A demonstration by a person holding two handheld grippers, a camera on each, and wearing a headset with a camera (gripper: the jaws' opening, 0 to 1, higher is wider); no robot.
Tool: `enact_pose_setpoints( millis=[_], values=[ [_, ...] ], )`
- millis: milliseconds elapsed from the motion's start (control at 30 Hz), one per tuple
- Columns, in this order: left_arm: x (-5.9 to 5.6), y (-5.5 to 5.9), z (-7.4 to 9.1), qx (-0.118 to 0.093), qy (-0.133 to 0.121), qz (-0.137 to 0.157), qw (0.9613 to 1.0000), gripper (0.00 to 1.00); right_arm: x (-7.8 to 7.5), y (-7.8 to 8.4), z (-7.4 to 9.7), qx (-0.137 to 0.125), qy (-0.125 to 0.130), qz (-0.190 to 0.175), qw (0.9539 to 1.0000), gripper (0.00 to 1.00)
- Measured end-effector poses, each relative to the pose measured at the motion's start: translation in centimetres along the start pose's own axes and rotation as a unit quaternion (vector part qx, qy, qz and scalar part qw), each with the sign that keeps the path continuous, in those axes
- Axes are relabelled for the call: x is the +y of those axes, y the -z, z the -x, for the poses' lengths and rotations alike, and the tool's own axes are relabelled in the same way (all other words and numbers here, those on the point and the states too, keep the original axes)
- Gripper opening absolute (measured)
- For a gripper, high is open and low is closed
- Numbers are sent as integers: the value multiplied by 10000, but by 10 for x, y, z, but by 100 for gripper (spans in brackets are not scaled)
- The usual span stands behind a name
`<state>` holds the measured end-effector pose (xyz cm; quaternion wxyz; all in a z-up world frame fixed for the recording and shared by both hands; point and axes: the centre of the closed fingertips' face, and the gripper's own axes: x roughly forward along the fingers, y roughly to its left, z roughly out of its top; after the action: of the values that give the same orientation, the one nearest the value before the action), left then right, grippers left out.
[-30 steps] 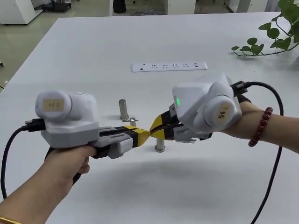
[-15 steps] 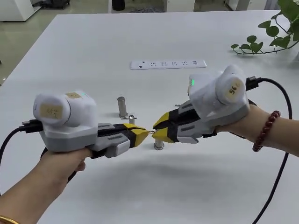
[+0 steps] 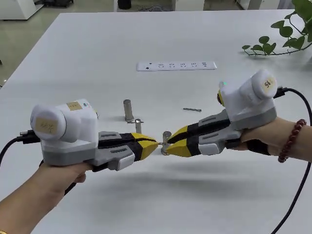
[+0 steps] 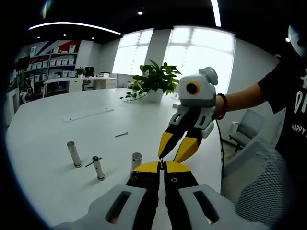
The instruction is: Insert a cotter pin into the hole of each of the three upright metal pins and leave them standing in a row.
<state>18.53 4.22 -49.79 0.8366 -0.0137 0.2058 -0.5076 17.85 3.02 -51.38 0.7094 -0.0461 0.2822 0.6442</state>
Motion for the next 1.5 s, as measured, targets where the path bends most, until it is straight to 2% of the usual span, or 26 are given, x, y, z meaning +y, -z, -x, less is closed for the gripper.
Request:
enact_pose_setpoints(
  millis=[100, 267, 533, 700, 833, 967, 1033, 1067, 1100, 1300, 1400, 1467, 1500],
  values=[
    [-6, 2, 0, 18, 157, 24, 9999, 0, 1, 2, 0, 17, 6, -53, 10000, 10],
    [-14, 5, 0, -22, 328, 99, 9994, 0, 12, 5, -2, 52, -237, -108, 9996, 10],
    [-21, 6, 0, -20, 472, 123, 9988, 0, 24, 9, -5, 111, -545, -163, 9983, 9],
    [-29, 7, -2, 0, 611, 121, 9981, 0, 27, 8, -6, 92, -619, -121, 9980, 7],
    [-31, 8, -3, 21, 649, 179, 9977, 0, 30, 8, -6, 138, -687, -44, 9975, 2],
    [-33, 9, -3, 62, 708, 192, 9973, 0, 32, 11, -6, 227, -731, 108, 9970, 1],
    [-34, 11, -4, 110, 729, 212, 9971, 0, 33, 13, -6, 362, -741, 278, 9962, 0],
    [-35, 12, -5, 138, 728, 268, 9969, 0, 32, 15, -5, 451, -721, 428, 9955, 0],
    [-34, 13, -5, 161, 715, 204, 9971, 0, 28, 17, -5, 530, -656, 651, 9943, 0],
    [-32, 18, -6, 298, 676, 141, 9972, 3, 33, 23, -8, 836, -700, 985, 9891, 0],
    [-30, 21, -7, 339, 604, 88, 9976, 3, 31, 24, -8, 958, -641, 1147, 9867, 0],
    [-29, 23, -8, 364, 556, 67, 9978, 3, 28, 26, -7, 1095, -589, 1350, 9830, 0],
    [-28, 23, -8, 370, 509, 56, 9980, 3, 28, 26, -7, 1090, -561, 1361, 9831, 0]
  ],
)
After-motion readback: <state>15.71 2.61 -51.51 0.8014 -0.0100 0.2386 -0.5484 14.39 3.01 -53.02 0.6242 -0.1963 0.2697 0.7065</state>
